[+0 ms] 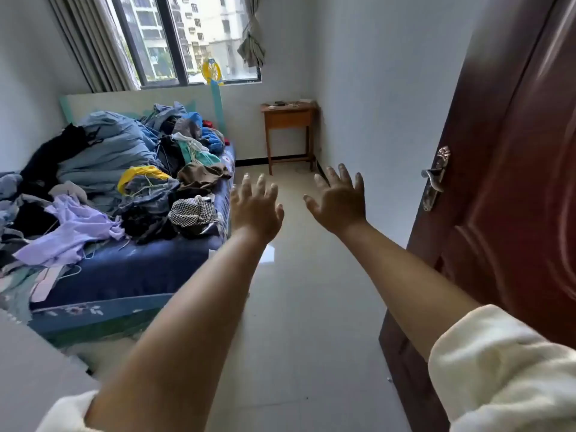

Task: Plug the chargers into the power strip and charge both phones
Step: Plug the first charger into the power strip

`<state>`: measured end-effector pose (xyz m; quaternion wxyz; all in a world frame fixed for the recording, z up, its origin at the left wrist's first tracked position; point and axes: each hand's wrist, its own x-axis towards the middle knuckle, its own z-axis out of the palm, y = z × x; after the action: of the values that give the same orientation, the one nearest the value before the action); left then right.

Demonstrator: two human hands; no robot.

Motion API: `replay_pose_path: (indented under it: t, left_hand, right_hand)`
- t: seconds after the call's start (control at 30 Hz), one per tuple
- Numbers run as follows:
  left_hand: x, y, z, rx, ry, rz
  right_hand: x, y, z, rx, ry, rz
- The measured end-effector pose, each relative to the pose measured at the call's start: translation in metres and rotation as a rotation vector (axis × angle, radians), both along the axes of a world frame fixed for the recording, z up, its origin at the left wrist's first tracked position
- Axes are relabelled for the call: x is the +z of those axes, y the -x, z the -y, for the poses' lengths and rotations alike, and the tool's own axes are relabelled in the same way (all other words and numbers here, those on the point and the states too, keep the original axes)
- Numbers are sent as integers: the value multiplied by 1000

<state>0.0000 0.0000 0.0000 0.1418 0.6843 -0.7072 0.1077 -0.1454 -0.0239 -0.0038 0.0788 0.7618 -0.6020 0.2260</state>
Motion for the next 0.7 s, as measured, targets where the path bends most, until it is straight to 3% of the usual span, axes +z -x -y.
replay_pose_path:
  t: [0.3, 0.7]
  left_hand:
    - [-76, -16, 176, 37, -216, -28]
    - [-94, -68, 455, 66, -316, -61]
  right_hand:
    - [-83, -14, 177, -35, -198, -29]
    - [-94, -48, 471, -45, -285, -75]
